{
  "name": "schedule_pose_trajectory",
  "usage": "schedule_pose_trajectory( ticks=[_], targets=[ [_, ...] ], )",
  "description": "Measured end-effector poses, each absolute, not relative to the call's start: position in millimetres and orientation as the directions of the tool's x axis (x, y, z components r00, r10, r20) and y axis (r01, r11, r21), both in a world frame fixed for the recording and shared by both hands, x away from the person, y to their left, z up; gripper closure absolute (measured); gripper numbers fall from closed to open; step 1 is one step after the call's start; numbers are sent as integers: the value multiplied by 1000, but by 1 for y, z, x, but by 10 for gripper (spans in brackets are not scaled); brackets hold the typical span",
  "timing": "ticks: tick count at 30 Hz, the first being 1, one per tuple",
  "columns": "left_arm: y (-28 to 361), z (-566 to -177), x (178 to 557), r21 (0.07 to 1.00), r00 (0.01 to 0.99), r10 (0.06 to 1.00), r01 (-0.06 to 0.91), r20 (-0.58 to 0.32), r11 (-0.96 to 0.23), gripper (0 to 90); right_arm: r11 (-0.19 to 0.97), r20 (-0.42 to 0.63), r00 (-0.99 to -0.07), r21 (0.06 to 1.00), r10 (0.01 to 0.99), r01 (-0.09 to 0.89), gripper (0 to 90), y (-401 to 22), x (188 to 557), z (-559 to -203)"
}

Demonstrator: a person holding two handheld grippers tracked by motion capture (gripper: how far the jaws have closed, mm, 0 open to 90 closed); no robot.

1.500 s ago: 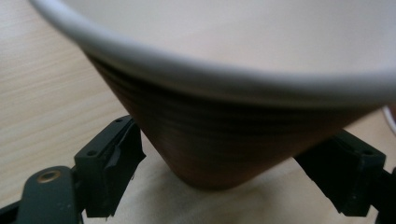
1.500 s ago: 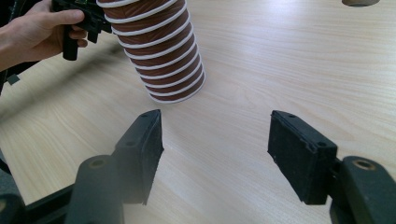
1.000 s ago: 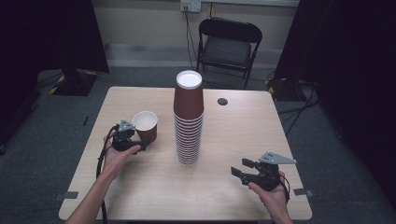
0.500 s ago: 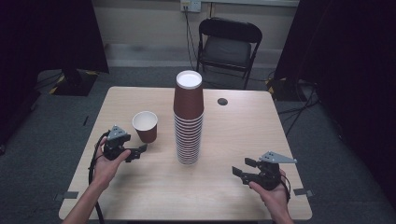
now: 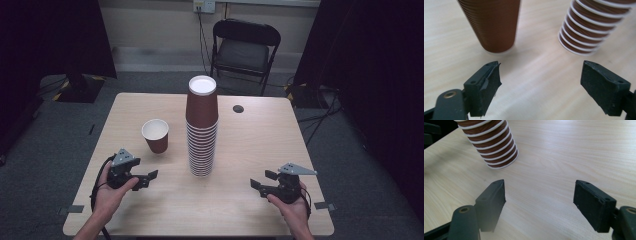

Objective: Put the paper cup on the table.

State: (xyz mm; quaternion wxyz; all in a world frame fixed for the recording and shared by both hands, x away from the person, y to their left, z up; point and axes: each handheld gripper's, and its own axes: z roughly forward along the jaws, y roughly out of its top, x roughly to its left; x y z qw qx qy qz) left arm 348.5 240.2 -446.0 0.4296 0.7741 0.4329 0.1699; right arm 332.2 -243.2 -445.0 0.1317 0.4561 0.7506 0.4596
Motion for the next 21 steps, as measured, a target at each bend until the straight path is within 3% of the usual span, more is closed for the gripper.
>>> schedule_pose_trajectory(
  ticks=[10,14,21],
  targets=[
    [237,-454,308,813,582,810,506,-77,-287,163,166,219,-525,791,822,590,243,-248,333,-456],
    [247,-448,300,847,548,832,481,-88,-228,163,179,212,-519,778,828,602,237,-248,334,-461],
    [244,-455,300,821,569,816,512,-103,-254,163,191,187,-491,761,851,620,218,-246,339,-471]
  ],
)
